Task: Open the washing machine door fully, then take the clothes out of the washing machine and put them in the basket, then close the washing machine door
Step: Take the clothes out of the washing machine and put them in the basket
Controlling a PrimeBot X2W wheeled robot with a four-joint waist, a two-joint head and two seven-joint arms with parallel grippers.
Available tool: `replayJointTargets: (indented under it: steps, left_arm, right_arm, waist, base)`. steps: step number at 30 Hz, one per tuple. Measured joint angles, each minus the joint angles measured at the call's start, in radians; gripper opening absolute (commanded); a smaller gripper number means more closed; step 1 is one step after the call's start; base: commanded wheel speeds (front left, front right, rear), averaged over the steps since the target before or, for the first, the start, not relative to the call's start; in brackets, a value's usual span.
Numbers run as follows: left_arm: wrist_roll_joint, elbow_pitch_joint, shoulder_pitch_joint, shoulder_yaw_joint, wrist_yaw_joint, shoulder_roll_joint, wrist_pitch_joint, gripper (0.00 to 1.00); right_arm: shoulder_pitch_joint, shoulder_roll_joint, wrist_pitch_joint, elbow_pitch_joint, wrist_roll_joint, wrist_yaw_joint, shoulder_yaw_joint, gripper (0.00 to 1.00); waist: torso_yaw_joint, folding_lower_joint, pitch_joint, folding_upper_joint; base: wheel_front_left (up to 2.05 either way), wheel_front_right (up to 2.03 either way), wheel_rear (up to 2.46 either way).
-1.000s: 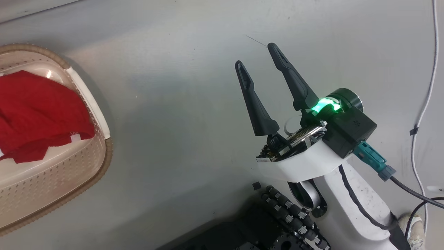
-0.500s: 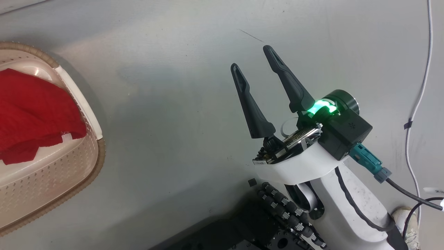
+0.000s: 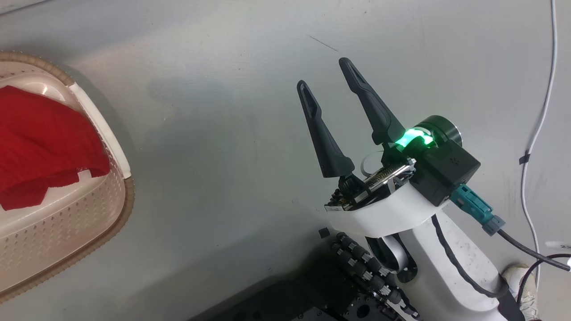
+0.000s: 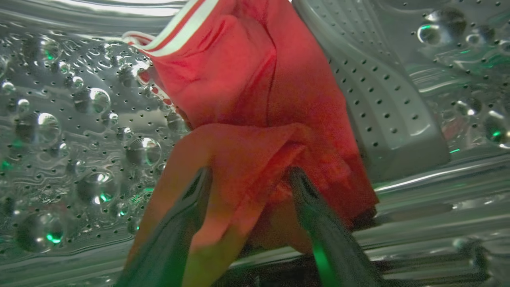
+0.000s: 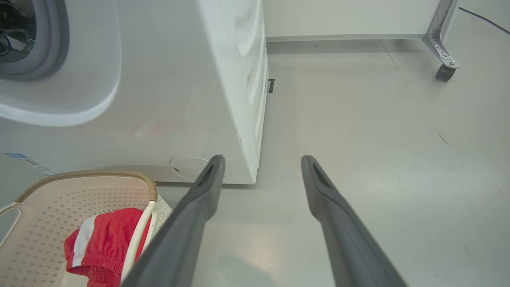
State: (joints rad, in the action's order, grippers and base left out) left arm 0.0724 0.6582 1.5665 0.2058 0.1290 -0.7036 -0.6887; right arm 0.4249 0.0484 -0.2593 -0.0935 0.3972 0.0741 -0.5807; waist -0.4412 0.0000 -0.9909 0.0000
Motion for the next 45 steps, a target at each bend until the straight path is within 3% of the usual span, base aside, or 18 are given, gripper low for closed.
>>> replayJointTargets:
  steps: [1,4,5,6,15,24,34,45]
  left_arm:
    - [0.007,0.005,0.006,0.006,0.000,0.001,-0.009,0.61]
    - [0.035,0.018,0.018,0.019,0.000,0.009,-0.037,0.30]
    - [0.040,0.019,0.020,0.024,0.000,0.013,-0.041,0.04]
    - [0.046,0.019,0.022,0.028,0.000,0.015,-0.041,0.00]
    - [0.070,0.023,0.043,0.049,0.000,0.011,-0.035,0.00]
    - [0.129,0.025,0.068,-0.003,0.000,0.010,0.042,0.00]
    - [0.178,0.024,0.067,-0.054,0.000,0.017,0.171,0.00]
    - [0.222,0.011,-0.015,-0.074,0.000,0.087,0.347,0.00]
  right_arm:
    - [0.000,0.000,0.000,0.000,0.000,0.000,0.000,1.00]
    - [-0.001,0.000,0.000,-0.001,0.000,0.000,0.000,1.00]
    - [-0.001,0.000,0.000,-0.001,0.000,0.000,0.000,1.00]
    - [-0.001,0.000,0.000,-0.001,0.000,0.000,0.000,1.00]
    - [0.000,0.000,0.000,-0.005,0.000,0.000,0.000,1.00]
    - [0.014,0.000,0.000,-0.005,0.000,0.000,-0.002,1.00]
    - [0.039,0.000,0.000,0.003,-0.012,0.000,0.016,1.00]
    - [0.039,0.000,0.000,0.039,-0.072,0.000,0.061,1.00]
  waist:
    - [0.000,0.0000,-0.001,0.0000]
    - [0.000,0.0000,-0.002,0.0000]
    - [0.000,-0.0001,-0.002,0.0000]
    - [0.000,0.0000,-0.003,0.0000]
    - [0.003,0.0000,-0.008,0.0000]
    - [0.004,0.0000,-0.011,0.0000]
    - [0.014,0.0000,0.002,0.0000]
    - [0.070,0.0000,0.043,0.0000]
  base:
    - [0.00,0.00,0.00]
    - [0.00,0.00,0.00]
    - [0.00,0.00,0.00]
    - [0.00,0.00,0.00]
    - [0.00,0.00,0.00]
    - [0.00,0.00,0.00]
    - [0.00,0.00,0.00]
    - [0.00,0.00,0.00]
